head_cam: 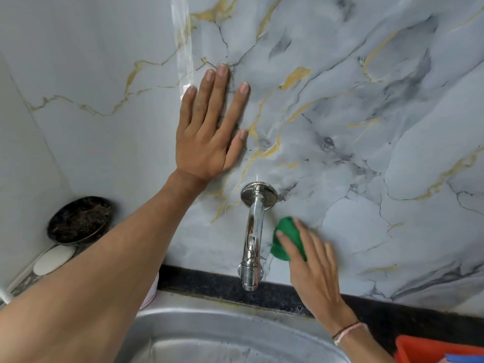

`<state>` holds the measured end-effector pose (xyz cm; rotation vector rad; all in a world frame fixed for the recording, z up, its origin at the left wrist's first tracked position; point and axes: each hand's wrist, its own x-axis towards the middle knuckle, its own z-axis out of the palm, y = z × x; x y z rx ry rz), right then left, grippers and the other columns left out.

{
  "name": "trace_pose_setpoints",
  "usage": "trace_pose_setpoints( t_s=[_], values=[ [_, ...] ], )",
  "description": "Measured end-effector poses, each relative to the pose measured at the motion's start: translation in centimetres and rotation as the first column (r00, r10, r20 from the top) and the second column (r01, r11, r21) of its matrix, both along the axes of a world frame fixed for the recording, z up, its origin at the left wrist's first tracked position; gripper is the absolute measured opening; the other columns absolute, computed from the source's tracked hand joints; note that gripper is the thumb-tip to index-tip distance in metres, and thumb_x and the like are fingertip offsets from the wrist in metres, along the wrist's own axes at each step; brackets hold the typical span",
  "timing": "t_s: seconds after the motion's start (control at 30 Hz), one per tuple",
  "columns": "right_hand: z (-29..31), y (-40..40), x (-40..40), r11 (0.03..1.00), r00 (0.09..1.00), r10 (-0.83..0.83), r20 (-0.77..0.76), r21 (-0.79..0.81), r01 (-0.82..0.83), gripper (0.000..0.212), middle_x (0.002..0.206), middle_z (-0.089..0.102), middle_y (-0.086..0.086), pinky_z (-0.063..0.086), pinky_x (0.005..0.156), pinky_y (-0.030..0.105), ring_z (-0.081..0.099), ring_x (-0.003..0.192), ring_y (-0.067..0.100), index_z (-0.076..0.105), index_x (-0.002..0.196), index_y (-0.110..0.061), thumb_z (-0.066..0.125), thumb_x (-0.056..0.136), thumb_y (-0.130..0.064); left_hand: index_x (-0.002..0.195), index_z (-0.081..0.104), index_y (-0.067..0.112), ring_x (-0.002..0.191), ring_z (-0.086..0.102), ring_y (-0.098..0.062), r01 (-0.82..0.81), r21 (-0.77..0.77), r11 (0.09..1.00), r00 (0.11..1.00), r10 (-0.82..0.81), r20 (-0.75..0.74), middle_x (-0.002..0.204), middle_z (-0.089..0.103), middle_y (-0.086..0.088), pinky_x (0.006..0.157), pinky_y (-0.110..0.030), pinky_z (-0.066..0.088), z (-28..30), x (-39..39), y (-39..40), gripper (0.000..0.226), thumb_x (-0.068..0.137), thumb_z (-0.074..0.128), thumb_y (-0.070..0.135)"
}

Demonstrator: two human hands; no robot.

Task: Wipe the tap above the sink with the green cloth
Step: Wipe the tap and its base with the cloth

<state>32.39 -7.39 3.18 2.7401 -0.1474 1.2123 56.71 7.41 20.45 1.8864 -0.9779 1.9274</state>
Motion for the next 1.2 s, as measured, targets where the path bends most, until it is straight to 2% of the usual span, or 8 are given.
trace_pose_setpoints(
  t_s=[0.17,0.3,0.47,0.87,1.0,1.07,1.13,1.2],
  values=[
    [6.1,-0.5,1.6,0.997,0.964,0.074,0.254,0.014,-0.08,0.067,0.162,0.043,0.021,0.048,0.095,0.045,0.048,0.146,0.03,0.045,0.148,-0.006,0.066,0.086,0.008,0.162,0.039,0.013,0.152,0.038,-0.041,-0.005,0.001,1.0,1.0,0.005,-0.011,0.161,0.042,-0.027,0.125,-0.055,0.032,-0.1,-0.1,0.1,0.063,0.104,0.036,0.038],
    [8.7,-0.8,4.7,0.977,0.989,0.054,0.134,-0.212,-0.024,0.079,0.173,0.013,0.022,0.016,0.13,0.052,0.009,0.163,0.027,0.03,0.161,-0.003,0.063,0.09,-0.01,0.161,0.041,0.013,0.153,0.037,-0.04,-0.009,0.001,1.0,1.0,0.009,-0.01,0.161,0.042,-0.026,0.125,-0.054,0.032,-0.1,0.0,0.2,0.063,0.104,0.036,0.038],
    [6.9,-1.6,6.3,0.958,0.997,0.003,0.079,-0.285,0.02,0.1,0.176,-0.005,0.014,0.005,0.13,0.058,0.005,0.163,0.03,0.011,0.164,-0.004,0.059,0.093,-0.056,0.162,0.039,0.013,0.153,0.037,-0.041,-0.007,0.001,1.0,1.0,0.007,-0.011,0.162,0.041,-0.027,0.126,-0.054,0.03,-0.1,0.3,0.1,0.064,0.104,0.036,0.039],
    [1.8,-0.7,5.2,0.971,0.989,-0.121,0.088,-0.199,0.136,0.079,0.175,-0.008,0.018,0.006,0.133,0.051,0.001,0.163,0.033,0.006,0.164,0.0,0.054,0.101,-0.008,0.163,0.036,0.014,0.153,0.036,-0.04,0.002,-0.004,1.0,1.0,-0.002,-0.018,0.162,0.041,-0.026,0.127,-0.053,0.028,-0.2,0.3,-0.1,0.065,0.104,0.034,0.04],
    [-1.0,1.2,3.8,0.986,0.994,-0.109,0.007,-0.128,0.109,0.058,0.171,0.015,0.023,0.019,0.13,0.052,0.018,0.159,0.038,0.017,0.162,-0.001,0.03,0.106,0.003,0.162,0.039,0.014,0.153,0.038,-0.04,-0.005,-0.008,1.0,1.0,0.004,-0.01,0.161,0.043,-0.026,0.126,-0.053,0.031,-0.1,0.2,0.0,0.066,0.101,0.038,0.039],
    [-2.4,3.0,2.5,0.997,0.999,-0.041,-0.024,0.058,0.042,0.064,0.167,0.029,0.024,0.024,0.13,0.047,0.028,0.156,0.035,0.028,0.159,-0.004,0.042,0.098,0.008,0.161,0.04,0.014,0.152,0.038,-0.04,0.002,-0.012,1.0,1.0,-0.002,-0.011,0.16,0.044,-0.026,0.126,-0.053,0.031,-0.1,0.2,-0.1,0.066,0.101,0.037,0.04],
    [-3.3,5.2,1.4,0.841,0.995,0.087,0.053,0.532,-0.101,0.074,0.166,0.038,0.017,0.035,0.126,0.033,0.038,0.153,0.022,0.043,0.156,-0.012,0.057,0.086,0.009,0.161,0.04,0.014,0.153,0.038,-0.039,-0.001,-0.015,1.0,1.0,0.001,-0.008,0.161,0.044,-0.026,0.126,-0.053,0.03,-0.2,0.2,-0.1,0.066,0.101,0.036,0.041],
    [-2.3,7.4,1.1,0.126,0.956,0.082,0.282,0.949,-0.29,0.071,0.143,0.06,0.009,0.057,0.1,0.024,0.064,0.123,0.01,0.064,0.139,-0.027,0.064,0.072,-0.003,0.161,0.04,0.014,0.153,0.037,-0.039,-0.008,-0.012,1.0,1.0,0.008,0.003,0.161,0.043,-0.026,0.127,-0.052,0.029,-0.2,0.5,-0.1,0.066,0.101,0.036,0.041]
  ],
)
